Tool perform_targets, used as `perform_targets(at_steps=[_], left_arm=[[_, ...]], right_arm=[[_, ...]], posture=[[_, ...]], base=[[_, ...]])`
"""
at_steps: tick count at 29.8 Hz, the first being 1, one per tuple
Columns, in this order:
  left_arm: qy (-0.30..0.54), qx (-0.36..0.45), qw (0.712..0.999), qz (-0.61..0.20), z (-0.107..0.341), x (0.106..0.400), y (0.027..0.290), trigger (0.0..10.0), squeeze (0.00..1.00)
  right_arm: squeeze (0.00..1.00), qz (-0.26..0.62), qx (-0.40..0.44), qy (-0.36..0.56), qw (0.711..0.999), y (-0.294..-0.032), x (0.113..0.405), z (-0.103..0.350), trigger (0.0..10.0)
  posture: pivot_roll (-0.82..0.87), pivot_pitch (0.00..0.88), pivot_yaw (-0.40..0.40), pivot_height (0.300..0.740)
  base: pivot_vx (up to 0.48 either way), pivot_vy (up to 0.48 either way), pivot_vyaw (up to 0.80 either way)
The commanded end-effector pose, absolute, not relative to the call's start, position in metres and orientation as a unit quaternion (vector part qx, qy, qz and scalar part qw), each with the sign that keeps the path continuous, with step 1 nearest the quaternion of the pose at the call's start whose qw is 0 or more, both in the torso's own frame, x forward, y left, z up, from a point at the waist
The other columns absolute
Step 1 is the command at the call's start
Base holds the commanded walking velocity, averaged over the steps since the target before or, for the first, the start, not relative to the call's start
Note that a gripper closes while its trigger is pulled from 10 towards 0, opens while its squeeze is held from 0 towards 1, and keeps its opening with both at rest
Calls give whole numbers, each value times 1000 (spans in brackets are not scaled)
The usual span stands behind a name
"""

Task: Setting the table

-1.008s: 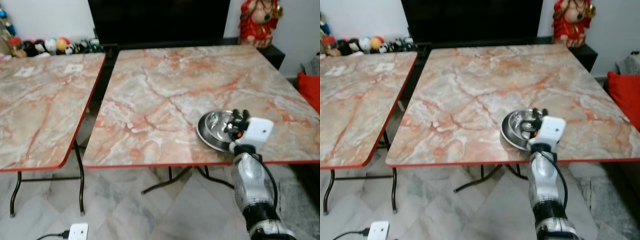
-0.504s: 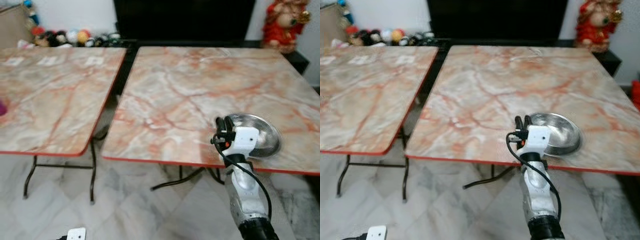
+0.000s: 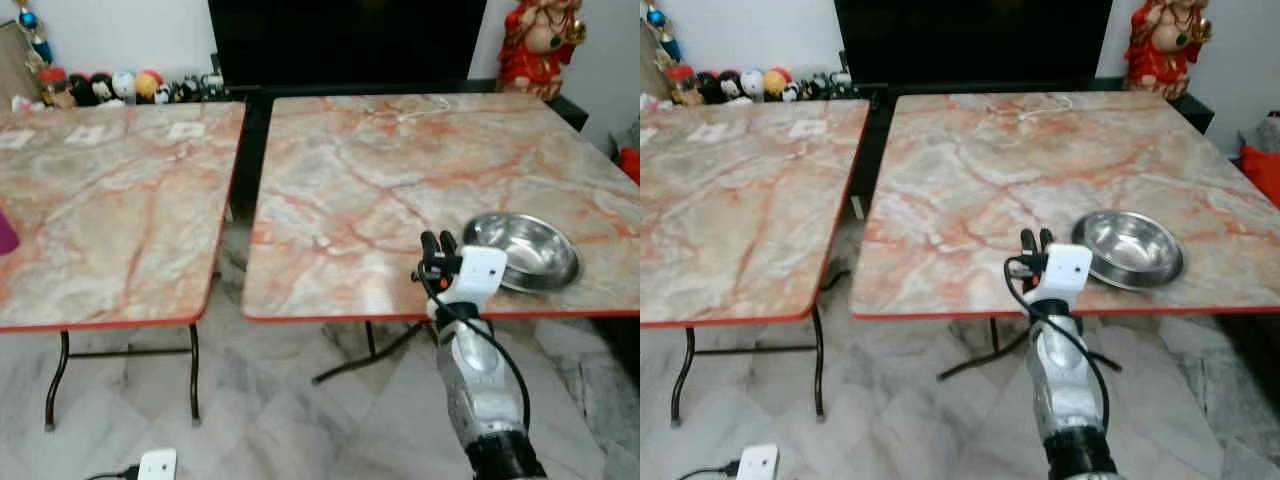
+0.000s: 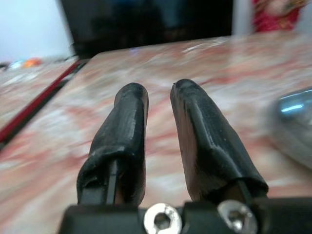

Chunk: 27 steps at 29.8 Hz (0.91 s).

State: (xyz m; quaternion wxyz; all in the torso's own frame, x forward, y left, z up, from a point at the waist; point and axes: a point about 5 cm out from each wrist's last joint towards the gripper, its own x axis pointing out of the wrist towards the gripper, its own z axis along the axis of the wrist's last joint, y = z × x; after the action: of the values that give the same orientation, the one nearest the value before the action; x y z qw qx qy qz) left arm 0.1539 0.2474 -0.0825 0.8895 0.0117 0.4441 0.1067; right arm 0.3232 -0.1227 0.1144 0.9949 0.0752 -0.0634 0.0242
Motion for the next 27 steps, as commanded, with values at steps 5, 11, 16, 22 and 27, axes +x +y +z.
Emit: perform_targets(at_steps=[5,11,16,22,27], left_arm=[[463,17,879,117,-85,139,260,10000,0],[464,18,878,118,-84,139,263,10000,0],[463,17,879,113,-85,142,256,10000,0],[466,15,878,110,-87,142,250,10000,0],[468,15,877,112,-88,139,249,10000,0]], right_arm=[[0,56,72,-68,994,-108,325,121,10000],[0,58,71,-62,994,-108,324,118,10000],[0,60,70,-59,994,-107,324,118,10000],[0,61,70,-56,994,-107,325,117,10000],[0,65,70,-53,994,-105,325,116,10000]], posture=[[-60,0,8,740],[-57,0,4,740],[-57,0,0,740],[-52,0,-4,740],[-47,0,-7,740]], base=[[0,480,0],[0,480,0],[0,480,0],[0,480,0],[0,480,0]])
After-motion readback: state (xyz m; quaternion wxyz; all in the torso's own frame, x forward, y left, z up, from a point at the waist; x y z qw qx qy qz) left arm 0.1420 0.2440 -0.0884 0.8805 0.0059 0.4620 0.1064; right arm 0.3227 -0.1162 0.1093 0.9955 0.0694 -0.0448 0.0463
